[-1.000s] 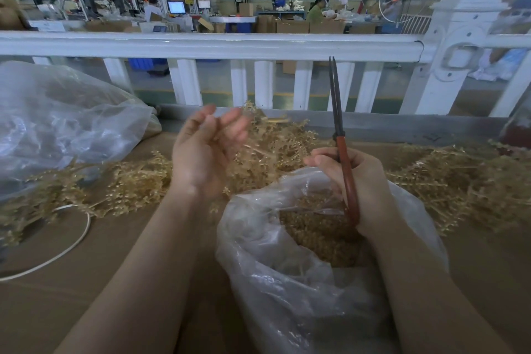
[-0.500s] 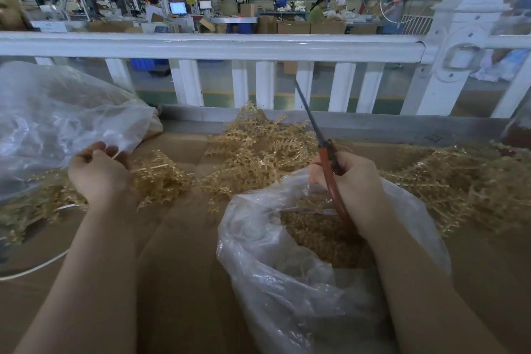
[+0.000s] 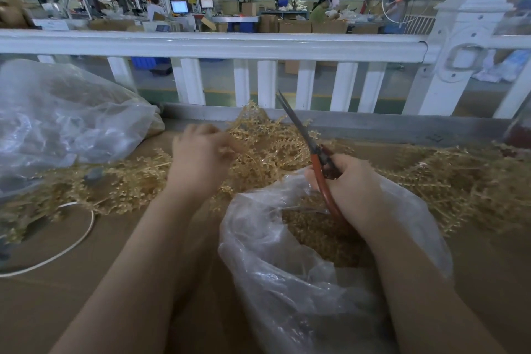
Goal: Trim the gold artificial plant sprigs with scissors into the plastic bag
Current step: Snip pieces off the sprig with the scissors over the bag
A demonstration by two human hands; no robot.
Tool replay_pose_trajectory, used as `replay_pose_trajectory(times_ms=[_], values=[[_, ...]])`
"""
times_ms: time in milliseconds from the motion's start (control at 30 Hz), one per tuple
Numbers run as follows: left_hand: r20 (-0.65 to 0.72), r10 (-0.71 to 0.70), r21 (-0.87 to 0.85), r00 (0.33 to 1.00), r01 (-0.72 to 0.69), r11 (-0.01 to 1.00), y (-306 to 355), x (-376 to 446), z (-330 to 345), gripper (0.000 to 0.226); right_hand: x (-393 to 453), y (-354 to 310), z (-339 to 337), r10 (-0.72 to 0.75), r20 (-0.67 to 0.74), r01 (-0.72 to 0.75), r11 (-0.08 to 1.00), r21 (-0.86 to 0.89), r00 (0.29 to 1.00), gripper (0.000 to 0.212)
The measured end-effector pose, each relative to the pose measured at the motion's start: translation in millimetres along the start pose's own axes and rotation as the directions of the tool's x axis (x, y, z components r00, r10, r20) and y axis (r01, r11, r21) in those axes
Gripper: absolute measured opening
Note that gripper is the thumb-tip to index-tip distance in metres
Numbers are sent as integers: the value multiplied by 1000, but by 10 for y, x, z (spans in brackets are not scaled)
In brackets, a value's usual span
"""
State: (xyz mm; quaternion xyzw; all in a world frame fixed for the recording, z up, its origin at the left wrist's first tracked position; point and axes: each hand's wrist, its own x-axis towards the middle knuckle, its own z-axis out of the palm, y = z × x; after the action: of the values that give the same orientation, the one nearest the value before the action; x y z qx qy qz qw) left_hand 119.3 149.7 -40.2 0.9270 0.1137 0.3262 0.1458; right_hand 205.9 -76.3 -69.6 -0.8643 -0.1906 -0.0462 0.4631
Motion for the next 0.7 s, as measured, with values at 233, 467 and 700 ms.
replay_pose_trajectory(times_ms=[233,467,700], values=[[287,70,356,955,-175,918,104,-143,466,49,-40,-83,-31,-30,28,35,981,-191,999,30],[316,27,341,948,-140,929,82,-129,501,50,-53,-112,-29,13,64,2,975,-223,998,30],[-41,45,179,998,-37,983,103,-114,381,20,-49,-117,-23,30,47,-17,970,-244,998,28]])
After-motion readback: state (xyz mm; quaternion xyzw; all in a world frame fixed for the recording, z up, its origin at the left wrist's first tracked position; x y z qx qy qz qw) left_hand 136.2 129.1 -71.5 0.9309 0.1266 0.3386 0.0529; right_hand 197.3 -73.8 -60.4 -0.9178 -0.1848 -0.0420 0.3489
